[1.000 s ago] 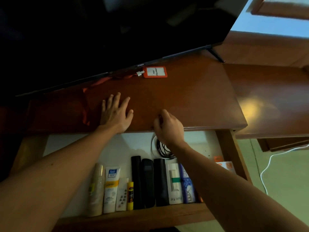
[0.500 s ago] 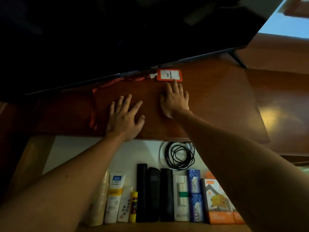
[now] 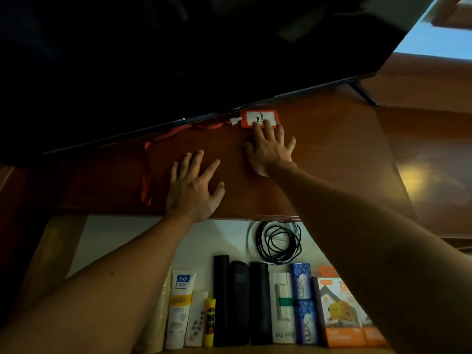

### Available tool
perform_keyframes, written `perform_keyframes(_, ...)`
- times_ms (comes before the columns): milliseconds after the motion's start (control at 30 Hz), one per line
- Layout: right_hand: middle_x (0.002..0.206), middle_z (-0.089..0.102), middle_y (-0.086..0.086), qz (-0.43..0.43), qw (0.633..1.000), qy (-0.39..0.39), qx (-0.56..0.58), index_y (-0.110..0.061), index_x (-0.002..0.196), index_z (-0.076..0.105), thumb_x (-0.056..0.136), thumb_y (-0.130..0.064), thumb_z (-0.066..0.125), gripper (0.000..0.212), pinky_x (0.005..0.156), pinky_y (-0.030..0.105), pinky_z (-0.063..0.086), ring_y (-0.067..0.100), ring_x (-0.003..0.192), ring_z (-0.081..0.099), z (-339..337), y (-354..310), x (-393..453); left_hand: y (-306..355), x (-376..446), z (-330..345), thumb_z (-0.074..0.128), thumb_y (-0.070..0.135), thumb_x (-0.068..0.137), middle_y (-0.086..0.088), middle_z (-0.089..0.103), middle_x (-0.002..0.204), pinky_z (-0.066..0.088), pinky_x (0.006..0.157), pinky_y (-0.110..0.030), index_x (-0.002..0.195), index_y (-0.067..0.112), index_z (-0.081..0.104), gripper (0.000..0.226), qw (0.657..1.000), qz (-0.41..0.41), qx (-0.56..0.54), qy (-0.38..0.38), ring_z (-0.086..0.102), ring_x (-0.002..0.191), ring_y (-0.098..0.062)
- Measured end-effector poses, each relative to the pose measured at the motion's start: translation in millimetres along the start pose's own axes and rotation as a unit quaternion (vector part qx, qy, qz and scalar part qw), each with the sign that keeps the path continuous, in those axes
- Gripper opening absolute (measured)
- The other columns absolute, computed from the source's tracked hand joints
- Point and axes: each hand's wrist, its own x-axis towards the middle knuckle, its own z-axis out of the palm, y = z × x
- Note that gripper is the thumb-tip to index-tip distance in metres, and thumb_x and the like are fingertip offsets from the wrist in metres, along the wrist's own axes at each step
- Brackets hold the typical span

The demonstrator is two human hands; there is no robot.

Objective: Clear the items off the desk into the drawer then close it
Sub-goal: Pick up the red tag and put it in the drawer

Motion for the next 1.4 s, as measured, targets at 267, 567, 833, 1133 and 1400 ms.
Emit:
perform_keyframes(267, 0.158, 0.025, 0.011, 0.001, 1.000, 0.004, -0.015, -0.017, 0.152, 0.028, 0.102, -0.050, 0.028, 0.060, 0.113, 0.070, 0.012, 0.037, 0.149, 0.014, 4, -8, -10, -1, 0, 0, 0.036, 0.062, 0.089, -0.006, 0.023, 0.164, 0.011, 0.120, -0.055, 0.151, 0.038, 0.035, 0.066, 1.000, -0.002, -0.008, 0.001, 0.016, 0.151, -0.032)
perform_keyframes(567, 0.143, 0.040, 0.016, 0.005, 0.999, 0.034, 0.012, -0.017, 0.139, 0.043, 0.102, -0.038, 0.044, 0.043, 0.104, 0.060, 0.035, 0.039, 0.130, 0.040, 0, -8, -51, -1, 2, -2, 0.036, 0.064, 0.088, -0.004, 0.023, 0.164, 0.009, 0.122, -0.053, 0.148, 0.035, 0.040, 0.067, 0.999, -0.016, -0.025, -0.012, 0.014, 0.152, -0.029)
perform_keyframes(833, 0.156, 0.030, 0.005, 0.053, 0.997, -0.034, 0.033, -0.024, 0.157, 0.023, 0.098, -0.048, 0.053, 0.071, 0.110, 0.061, 0.023, 0.039, 0.141, 0.022, -7, -8, -80, -6, -8, -10, 0.060, 0.045, 0.092, 0.000, 0.036, 0.159, 0.008, 0.123, -0.051, 0.134, 0.029, 0.058, 0.045, 0.990, -0.003, -0.144, 0.000, 0.019, 0.151, -0.026)
perform_keyframes(1133, 0.126, 0.051, 0.010, 0.052, 0.976, -0.068, 0.201, -0.017, 0.129, 0.055, 0.092, -0.022, 0.069, 0.040, 0.098, 0.043, 0.050, 0.024, 0.113, 0.051, -7, -26, -125, -11, -36, -41, 0.057, 0.016, 0.097, 0.004, 0.024, 0.164, 0.025, 0.120, -0.049, 0.155, 0.031, 0.029, 0.066, 0.977, 0.016, -0.199, -0.080, 0.025, 0.149, -0.022)
perform_keyframes(1400, 0.104, 0.065, 0.015, 0.077, 0.755, -0.188, 0.623, -0.004, 0.117, 0.059, 0.097, -0.007, 0.059, 0.020, 0.078, 0.037, 0.056, 0.028, 0.093, 0.065, -24, -32, -165, 4, -53, -61, 0.047, 0.029, 0.104, -0.005, 0.039, 0.157, 0.015, 0.118, -0.046, 0.139, 0.030, 0.054, 0.036, 0.973, 0.013, -0.219, -0.074, 0.023, 0.150, -0.029)
